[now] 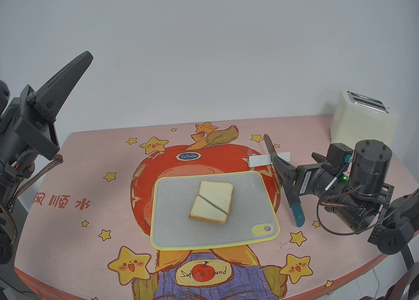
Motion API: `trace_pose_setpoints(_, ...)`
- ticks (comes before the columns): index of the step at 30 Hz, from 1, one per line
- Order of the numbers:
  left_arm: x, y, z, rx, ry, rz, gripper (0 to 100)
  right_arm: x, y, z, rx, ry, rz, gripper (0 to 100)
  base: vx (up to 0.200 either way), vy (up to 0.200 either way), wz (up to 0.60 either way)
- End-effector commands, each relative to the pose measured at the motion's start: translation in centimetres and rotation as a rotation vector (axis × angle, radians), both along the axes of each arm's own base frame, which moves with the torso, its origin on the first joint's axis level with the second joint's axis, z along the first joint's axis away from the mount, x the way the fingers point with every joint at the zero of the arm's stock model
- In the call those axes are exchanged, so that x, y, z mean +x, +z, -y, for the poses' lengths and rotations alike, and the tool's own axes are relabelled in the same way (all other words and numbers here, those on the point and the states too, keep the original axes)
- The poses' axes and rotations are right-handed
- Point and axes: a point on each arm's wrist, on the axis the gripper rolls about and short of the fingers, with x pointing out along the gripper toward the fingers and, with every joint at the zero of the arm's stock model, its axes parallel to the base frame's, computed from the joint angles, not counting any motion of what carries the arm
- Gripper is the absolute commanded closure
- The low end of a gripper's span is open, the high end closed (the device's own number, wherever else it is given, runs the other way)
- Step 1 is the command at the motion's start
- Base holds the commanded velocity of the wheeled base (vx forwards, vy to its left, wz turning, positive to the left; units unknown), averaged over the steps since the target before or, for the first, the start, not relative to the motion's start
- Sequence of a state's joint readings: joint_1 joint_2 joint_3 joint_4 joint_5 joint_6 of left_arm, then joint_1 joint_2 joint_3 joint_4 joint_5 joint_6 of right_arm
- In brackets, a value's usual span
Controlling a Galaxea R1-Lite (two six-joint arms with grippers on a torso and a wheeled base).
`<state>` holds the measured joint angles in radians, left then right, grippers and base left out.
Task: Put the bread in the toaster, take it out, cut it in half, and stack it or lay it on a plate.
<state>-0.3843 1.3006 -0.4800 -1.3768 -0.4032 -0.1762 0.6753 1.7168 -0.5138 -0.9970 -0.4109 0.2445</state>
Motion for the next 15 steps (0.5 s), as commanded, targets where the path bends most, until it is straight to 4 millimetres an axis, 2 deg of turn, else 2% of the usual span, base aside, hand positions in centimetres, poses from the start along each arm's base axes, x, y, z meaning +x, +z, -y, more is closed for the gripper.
trace_pose_setpoints(1,0.0,-0.3,0.2,0.004,-0.012,-0.011,100,-0.6,0.8,-0.2,0.026,0.052,0.02,0,0.0,0.0,0.0)
trace_pose_setpoints(8,0.3,-0.6,0.4,0.009,-0.011,-0.026,100,-2.1,2.7,-0.6,0.097,0.187,0.058,0,0.0,0.0,0.0)
trace_pose_setpoints(11,0.2,-0.6,0.3,0.008,-0.008,-0.026,100,-2.6,3.5,-1.8,0.151,0.246,0.067,0,0.0,0.0,0.0)
trace_pose_setpoints(12,0.2,-0.6,0.3,0.005,-0.003,-0.027,100,-2.8,4.3,-2.6,0.204,0.272,0.078,0,0.0,0.0,0.0)
trace_pose_setpoints(15,0.1,-0.6,0.2,0.003,0.001,-0.028,100,-2.5,5.7,-3.1,0.29,0.279,0.094,0,0.0,0.0,0.0)
